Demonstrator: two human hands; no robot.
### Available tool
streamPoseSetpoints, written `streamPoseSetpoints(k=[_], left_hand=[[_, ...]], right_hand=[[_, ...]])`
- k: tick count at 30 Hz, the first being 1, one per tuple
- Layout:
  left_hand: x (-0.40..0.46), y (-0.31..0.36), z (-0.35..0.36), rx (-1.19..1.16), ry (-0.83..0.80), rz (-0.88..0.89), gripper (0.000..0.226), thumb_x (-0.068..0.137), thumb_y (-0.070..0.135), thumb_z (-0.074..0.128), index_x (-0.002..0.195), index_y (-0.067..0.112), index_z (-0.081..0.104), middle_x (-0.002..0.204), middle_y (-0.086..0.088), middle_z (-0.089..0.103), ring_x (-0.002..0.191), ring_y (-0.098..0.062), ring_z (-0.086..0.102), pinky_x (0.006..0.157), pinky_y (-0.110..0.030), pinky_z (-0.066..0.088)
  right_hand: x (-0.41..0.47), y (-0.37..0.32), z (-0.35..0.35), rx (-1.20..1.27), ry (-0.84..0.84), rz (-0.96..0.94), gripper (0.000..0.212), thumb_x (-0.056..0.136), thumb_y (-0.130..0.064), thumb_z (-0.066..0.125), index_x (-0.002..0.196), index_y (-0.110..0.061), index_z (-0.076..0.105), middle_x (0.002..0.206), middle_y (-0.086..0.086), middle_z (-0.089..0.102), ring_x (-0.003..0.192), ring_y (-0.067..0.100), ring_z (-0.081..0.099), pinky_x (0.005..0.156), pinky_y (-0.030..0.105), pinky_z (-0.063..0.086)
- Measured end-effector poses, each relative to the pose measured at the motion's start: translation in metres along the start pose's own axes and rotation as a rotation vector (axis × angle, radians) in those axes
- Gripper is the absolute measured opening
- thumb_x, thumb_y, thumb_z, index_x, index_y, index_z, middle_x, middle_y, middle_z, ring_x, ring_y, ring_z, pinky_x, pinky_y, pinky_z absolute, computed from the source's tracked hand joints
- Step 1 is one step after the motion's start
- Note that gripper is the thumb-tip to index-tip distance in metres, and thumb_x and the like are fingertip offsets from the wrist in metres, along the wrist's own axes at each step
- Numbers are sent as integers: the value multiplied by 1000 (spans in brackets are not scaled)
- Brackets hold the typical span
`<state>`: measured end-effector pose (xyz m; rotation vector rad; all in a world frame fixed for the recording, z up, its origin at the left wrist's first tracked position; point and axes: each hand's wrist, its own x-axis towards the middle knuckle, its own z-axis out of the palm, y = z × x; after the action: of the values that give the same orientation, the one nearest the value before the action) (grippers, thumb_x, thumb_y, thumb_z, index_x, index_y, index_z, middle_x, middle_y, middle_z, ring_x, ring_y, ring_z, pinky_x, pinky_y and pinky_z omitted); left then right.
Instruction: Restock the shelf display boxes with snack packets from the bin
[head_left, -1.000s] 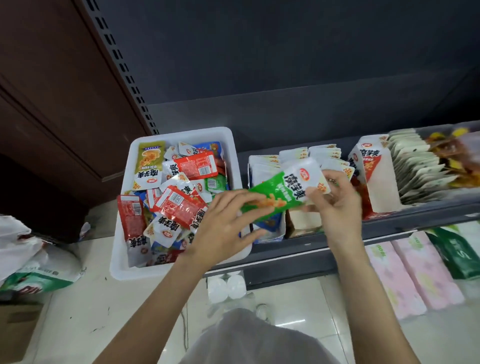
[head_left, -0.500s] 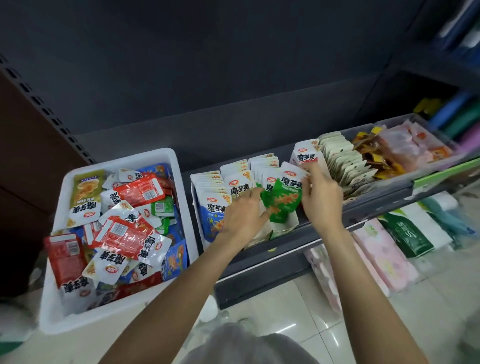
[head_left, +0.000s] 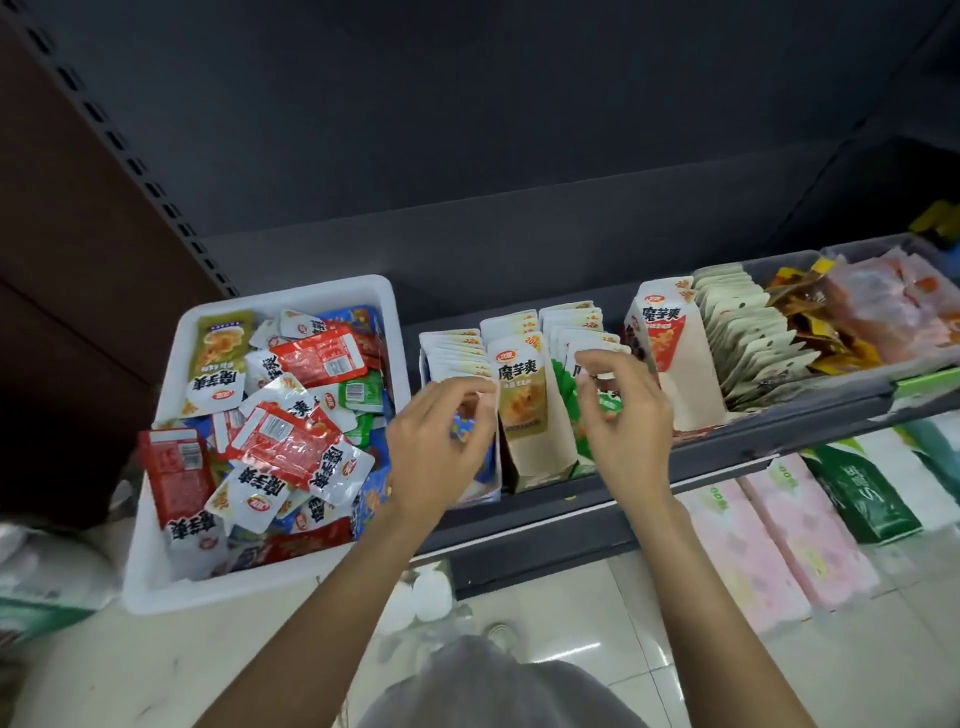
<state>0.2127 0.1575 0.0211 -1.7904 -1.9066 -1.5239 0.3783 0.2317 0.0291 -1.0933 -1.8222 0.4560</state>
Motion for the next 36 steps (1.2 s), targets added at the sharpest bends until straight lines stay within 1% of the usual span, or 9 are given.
streamPoseSetpoints(k=[4, 8, 17, 21, 24, 27, 29, 33, 36], left_hand=[[-17, -53, -65, 225, -37, -165, 18, 89, 23, 55, 94, 11, 68, 77, 0, 66, 68, -13, 58, 57, -23, 45], [-37, -118, -108, 579, -322, -340, 40, 73, 10, 76, 110, 8, 63, 100, -13, 64, 93, -35, 57, 84, -45, 48], [-40, -155, -118, 820, -843, -169, 74, 75, 42, 71, 139, 21, 39, 144, 0, 36, 134, -24, 29, 109, -41, 27], [-37, -158, -120, 899, -951, -149, 86, 78, 52, 64, 147, 23, 21, 151, 2, 19, 139, -23, 15, 113, -40, 17], [-37, -161, -124, 811, -944, -170, 81, 78, 58, 60, 145, 28, 28, 150, 6, 25, 138, -20, 20, 114, -41, 20], [-35, -160, -131, 597, -684, -102, 55, 77, 56, 52, 125, 30, 58, 129, 6, 57, 117, -21, 53, 98, -45, 43], [-31, -156, -139, 448, -477, -63, 37, 85, 46, 47, 111, 30, 68, 106, 8, 70, 91, -15, 67, 80, -34, 52], [-13, -133, -145, 51, -265, -431, 37, 85, 49, 59, 104, 19, 71, 90, 5, 73, 78, -7, 68, 70, -30, 57], [2, -109, -141, -137, -300, -559, 19, 80, 40, 66, 95, 29, 71, 87, 12, 71, 78, -3, 68, 72, -29, 57]], right_hand=[[-18, -47, 45, 142, -339, -180, 19, 89, -11, 54, 104, -10, 66, 99, 0, 67, 89, 10, 61, 77, 23, 50], [-31, -82, 111, -15, -753, -265, 26, 92, -15, 53, 117, -13, 60, 114, 4, 64, 104, 20, 59, 80, 34, 52], [-47, -111, 209, -515, -1140, -223, 53, 89, -24, 61, 131, -2, 38, 124, 18, 48, 115, 37, 49, 85, 42, 47], [-48, -113, 217, -527, -1160, -174, 60, 86, -24, 64, 133, -4, 33, 125, 18, 44, 117, 37, 48, 88, 41, 45], [-44, -113, 210, -396, -1159, -74, 63, 86, -33, 64, 136, -9, 34, 125, 16, 47, 115, 33, 50, 88, 40, 45], [-34, -114, 186, -174, -1095, 12, 61, 90, -45, 58, 138, -15, 35, 131, 8, 51, 118, 25, 52, 96, 37, 45], [-27, -118, 160, 39, -1024, 83, 58, 91, -48, 54, 138, -18, 40, 134, 1, 53, 119, 16, 52, 98, 30, 43], [-13, -120, 118, 377, -729, 191, 42, 84, -32, 69, 123, -21, 57, 114, -11, 63, 100, -3, 58, 85, 12, 46], [-5, -113, 108, 418, -654, 270, 27, 82, -22, 72, 106, -24, 61, 99, -10, 67, 89, 4, 62, 72, 17, 50]])
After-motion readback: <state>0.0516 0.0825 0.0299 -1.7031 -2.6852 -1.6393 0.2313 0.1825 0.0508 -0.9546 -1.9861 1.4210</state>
